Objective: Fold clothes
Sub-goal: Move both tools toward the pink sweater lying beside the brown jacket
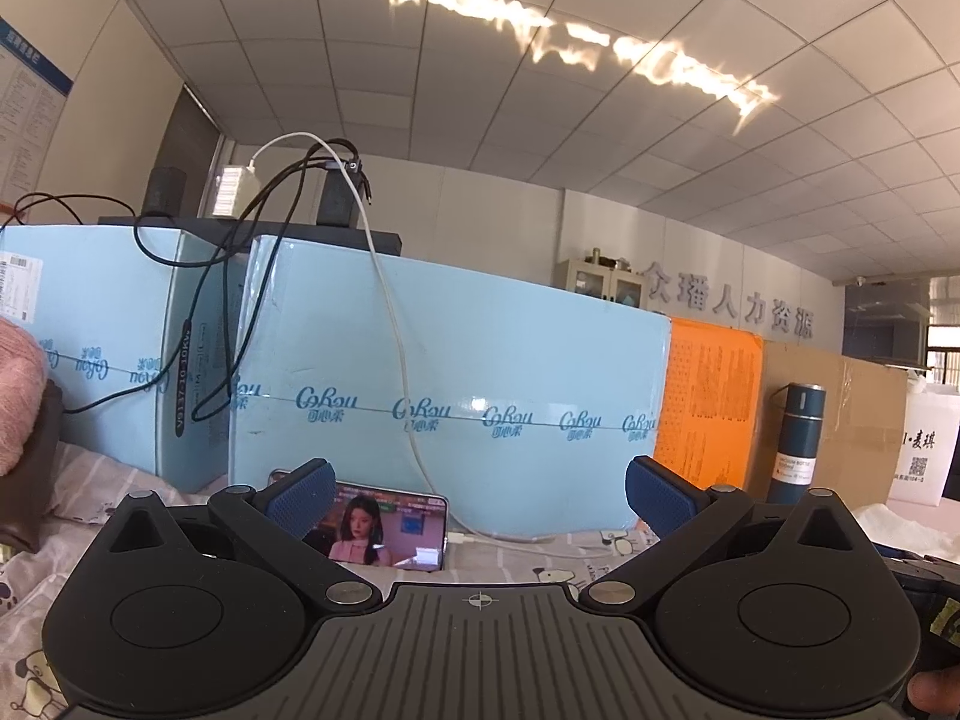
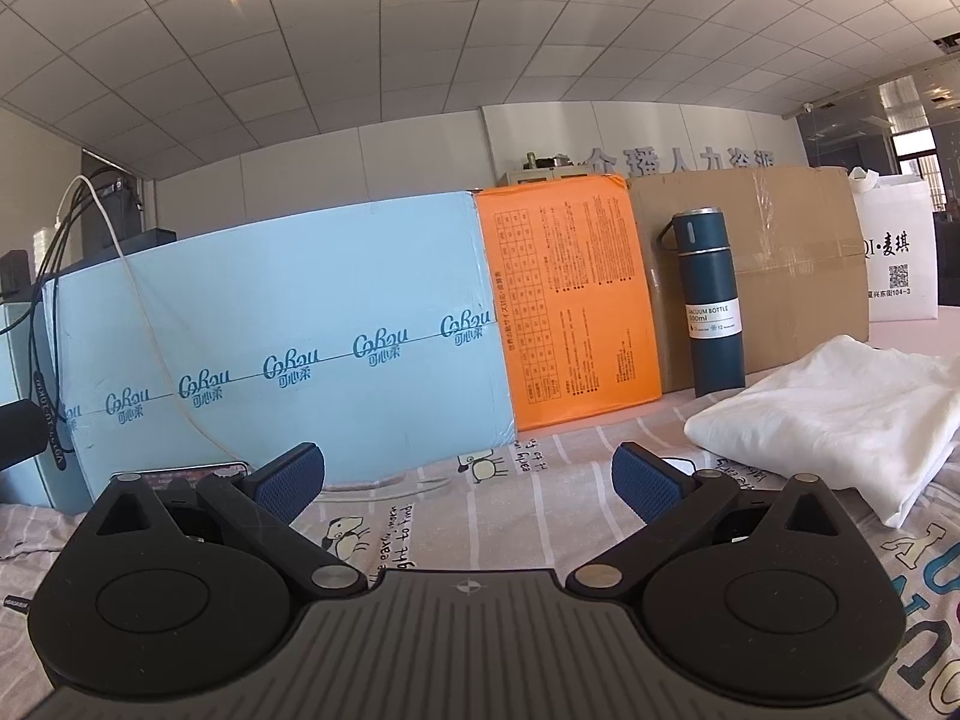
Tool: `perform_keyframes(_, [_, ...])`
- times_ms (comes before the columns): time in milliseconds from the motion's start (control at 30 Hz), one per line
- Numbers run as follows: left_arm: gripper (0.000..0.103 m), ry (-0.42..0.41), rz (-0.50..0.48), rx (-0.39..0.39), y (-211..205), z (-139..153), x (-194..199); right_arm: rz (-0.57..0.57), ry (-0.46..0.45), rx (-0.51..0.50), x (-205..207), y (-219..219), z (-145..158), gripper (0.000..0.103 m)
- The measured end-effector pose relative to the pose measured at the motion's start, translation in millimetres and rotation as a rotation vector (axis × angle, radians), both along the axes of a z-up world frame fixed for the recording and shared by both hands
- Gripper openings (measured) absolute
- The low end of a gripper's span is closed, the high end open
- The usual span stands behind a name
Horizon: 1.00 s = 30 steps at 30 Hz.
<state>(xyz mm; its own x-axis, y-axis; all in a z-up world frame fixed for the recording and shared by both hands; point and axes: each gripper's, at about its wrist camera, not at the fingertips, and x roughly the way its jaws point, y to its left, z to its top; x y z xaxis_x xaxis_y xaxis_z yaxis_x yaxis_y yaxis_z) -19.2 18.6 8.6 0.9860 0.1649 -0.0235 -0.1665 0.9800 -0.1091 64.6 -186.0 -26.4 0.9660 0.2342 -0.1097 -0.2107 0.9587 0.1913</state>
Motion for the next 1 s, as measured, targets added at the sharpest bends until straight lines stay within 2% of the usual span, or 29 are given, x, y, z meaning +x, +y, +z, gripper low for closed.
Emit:
perform_keyframes(167, [0.103,-0.024,0.03,0.012,5,9,-7,0.059,-0.067,-0.014,-11,11,16,0.103])
perform_keyframes(367, [0.103,-0.053,0.088,0.04,19,21,-26,0.146,-0.036,-0.024,-21,33,35,0.103])
perform_keyframes(667, [0.103,-0.078,0.208,0.079,54,40,-60,0.284,0.014,-0.103,-41,92,59,0.103])
perform_keyframes(800, [0.103,-0.101,0.245,0.103,69,49,-75,0.324,0.037,-0.098,-46,114,70,0.103])
perform_keyframes(1000, [0.103,-0.096,0.311,0.124,94,55,-83,0.368,0.014,-0.153,-53,155,82,0.103])
